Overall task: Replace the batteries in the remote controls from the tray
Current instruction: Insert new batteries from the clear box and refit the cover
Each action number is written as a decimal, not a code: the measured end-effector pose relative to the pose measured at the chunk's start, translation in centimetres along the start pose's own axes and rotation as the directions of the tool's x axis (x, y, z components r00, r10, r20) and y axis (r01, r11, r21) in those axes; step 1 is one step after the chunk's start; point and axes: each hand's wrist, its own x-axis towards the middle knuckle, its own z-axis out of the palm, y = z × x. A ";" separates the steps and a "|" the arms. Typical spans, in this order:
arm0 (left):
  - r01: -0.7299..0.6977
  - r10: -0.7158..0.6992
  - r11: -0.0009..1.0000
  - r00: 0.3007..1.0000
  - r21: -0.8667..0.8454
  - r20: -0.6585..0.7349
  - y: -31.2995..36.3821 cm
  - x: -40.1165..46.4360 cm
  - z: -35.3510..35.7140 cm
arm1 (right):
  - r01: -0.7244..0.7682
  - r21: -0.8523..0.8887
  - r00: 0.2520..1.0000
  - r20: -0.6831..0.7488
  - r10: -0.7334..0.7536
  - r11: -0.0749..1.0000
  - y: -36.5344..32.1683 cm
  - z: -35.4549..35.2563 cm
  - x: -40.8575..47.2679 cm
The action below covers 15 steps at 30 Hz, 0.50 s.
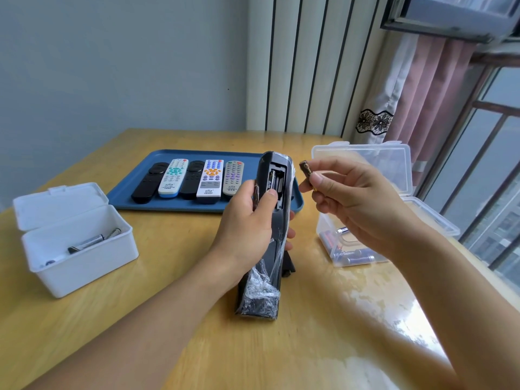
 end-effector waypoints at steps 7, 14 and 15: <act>0.088 -0.078 0.983 0.995 -0.161 0.065 0.1 -0.2 0.0 | 0.077 -0.137 0.991 -0.095 -0.090 0.988 -0.4 -0.3 -0.2; 0.065 -0.050 0.988 0.993 -0.142 0.107 0.2 -0.3 0.4 | 0.224 -0.390 0.952 -0.107 -0.285 0.893 -0.2 0.0 -0.1; 0.063 -0.048 0.989 0.992 -0.134 0.114 0.2 -0.4 0.3 | 0.245 -0.444 0.945 -0.089 -0.314 0.862 -0.1 0.0 0.0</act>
